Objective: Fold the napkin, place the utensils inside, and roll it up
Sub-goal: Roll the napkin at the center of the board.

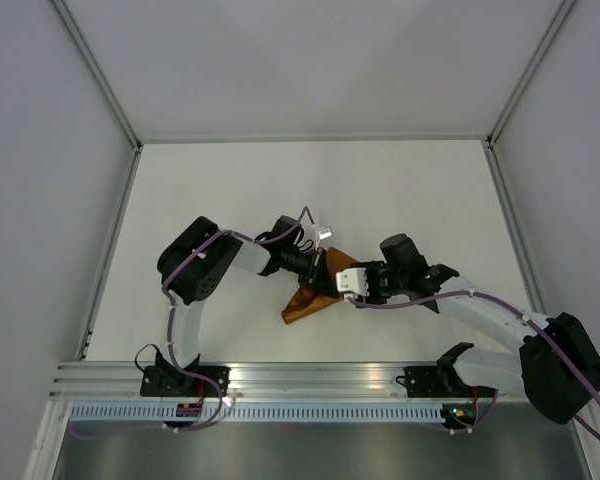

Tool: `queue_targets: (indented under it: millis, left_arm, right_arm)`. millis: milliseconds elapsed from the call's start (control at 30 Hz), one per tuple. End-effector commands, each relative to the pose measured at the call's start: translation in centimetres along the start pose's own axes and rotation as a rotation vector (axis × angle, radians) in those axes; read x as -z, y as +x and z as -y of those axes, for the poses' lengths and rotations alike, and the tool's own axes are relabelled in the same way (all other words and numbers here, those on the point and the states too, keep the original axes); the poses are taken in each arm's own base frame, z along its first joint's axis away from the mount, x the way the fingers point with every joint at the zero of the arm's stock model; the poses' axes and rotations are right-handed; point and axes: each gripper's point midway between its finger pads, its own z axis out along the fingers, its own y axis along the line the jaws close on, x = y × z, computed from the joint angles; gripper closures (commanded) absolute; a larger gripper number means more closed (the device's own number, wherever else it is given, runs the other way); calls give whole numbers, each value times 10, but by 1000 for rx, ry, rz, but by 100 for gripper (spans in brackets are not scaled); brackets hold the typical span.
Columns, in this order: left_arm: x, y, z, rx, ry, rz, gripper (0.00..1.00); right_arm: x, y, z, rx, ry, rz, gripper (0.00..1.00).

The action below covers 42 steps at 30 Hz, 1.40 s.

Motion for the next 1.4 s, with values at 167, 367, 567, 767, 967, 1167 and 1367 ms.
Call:
queue_targets:
  millis: [167, 367, 567, 767, 967, 1167, 1367]
  left_arm:
    - [5, 49, -42, 253, -118, -120, 98]
    - [4, 52, -48, 270, -109, -134, 98]
    - [5, 58, -48, 272, -95, -157, 98]
    - [4, 61, -48, 273, -82, -173, 98]
    - [5, 59, -44, 259, -68, -177, 98]
    - [13, 43, -37, 208, -91, -120, 83]
    - [28, 5, -11, 82, -129, 10, 53]
  right_arm:
    - [-16, -22, -6, 176, 33, 30, 38]
    - [-37, -14, -22, 269, 42, -24, 38]
    - [-50, -1, -25, 309, 61, -52, 39]
    - [-57, 6, -28, 336, 61, -66, 43]
    - [-63, 19, -47, 346, -26, -103, 68]
    - [-62, 28, -59, 317, -166, -170, 87]
    - [-52, 26, -73, 229, -342, -201, 91]
